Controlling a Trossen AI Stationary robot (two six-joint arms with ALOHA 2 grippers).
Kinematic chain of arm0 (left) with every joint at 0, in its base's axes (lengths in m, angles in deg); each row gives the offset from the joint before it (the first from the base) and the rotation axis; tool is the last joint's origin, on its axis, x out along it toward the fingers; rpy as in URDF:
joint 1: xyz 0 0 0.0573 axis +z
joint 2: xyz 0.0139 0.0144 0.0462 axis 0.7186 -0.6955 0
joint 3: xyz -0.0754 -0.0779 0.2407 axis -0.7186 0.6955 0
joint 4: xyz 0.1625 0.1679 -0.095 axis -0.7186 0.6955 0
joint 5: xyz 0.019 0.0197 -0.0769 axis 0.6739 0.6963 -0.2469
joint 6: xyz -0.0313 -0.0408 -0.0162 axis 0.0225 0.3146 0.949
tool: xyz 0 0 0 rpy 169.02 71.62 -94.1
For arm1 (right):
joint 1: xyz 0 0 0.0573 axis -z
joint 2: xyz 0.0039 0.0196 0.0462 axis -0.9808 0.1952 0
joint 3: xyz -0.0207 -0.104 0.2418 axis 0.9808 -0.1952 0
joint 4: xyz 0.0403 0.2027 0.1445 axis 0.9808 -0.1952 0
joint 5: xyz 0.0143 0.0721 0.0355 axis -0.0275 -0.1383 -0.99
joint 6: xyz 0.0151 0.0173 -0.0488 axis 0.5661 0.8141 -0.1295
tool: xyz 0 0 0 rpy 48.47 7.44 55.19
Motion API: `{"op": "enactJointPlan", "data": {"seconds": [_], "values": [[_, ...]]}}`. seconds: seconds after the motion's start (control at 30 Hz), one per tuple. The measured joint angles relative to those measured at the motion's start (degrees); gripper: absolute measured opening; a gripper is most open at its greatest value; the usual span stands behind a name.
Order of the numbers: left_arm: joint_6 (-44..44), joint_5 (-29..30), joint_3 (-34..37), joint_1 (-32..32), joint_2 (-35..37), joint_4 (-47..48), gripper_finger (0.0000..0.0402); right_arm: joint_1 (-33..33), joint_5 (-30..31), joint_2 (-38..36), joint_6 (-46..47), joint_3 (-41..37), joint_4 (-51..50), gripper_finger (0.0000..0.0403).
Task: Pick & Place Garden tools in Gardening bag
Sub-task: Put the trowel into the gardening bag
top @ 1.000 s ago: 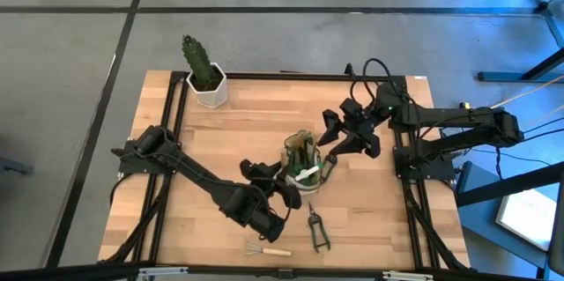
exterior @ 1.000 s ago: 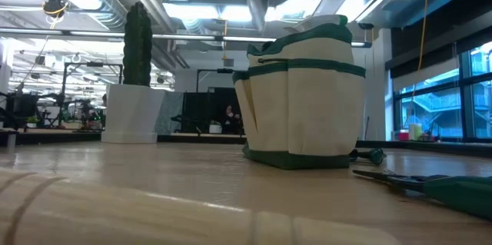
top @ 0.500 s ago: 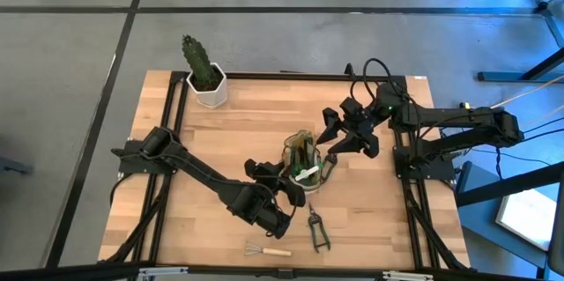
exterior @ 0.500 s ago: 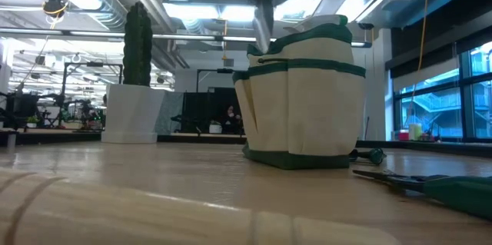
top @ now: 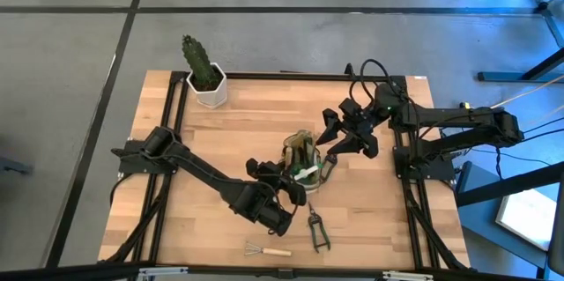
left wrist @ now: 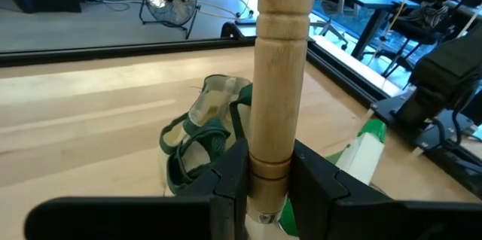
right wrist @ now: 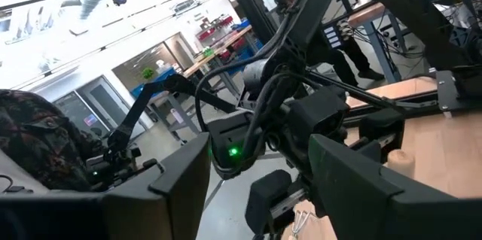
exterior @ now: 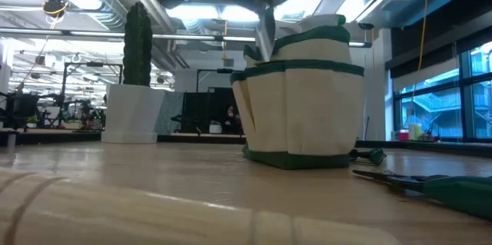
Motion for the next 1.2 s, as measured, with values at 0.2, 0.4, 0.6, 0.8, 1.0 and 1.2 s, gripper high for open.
{"op": "enactJointPlan", "data": {"seconds": [0.2, 0.4, 0.6, 0.8, 1.0, 1.2], "values": [[-1.1, -0.6, 0.3, 0.7, 0.0, -0.3, 0.0065, 0.0, 0.0, 0.0, 0.1, 0.0, 0.0, 0.0227], [-3.7, -0.4, 0.3, 1.4, 0.0, -1.0, 0.0065, 0.0, 0.0, 0.0, 0.4, 0.0, 0.0, 0.0227], [-3.1, -0.1, -1.0, 1.3, 1.0, -2.8, 0.0065, -0.2, -7.4, 0.4, 3.4, 0.0, -0.5, 0.0223], [-0.2, -0.3, -1.4, 0.2, 5.5, -2.8, 0.0065, -1.7, -4.4, 0.4, -7.0, 0.0, -0.4, 0.0200], [-11.8, -8.5, -1.5, -0.2, 9.3, -10.1, 0.0065, -4.6, 4.0, 2.3, -8.5, 0.0, -0.6, 0.0191], [-22.1, -8.0, -1.5, -0.1, 9.7, -20.8, 0.0065, -6.9, 8.2, 6.0, -0.8, 0.0, 3.5, 0.0191]]}}
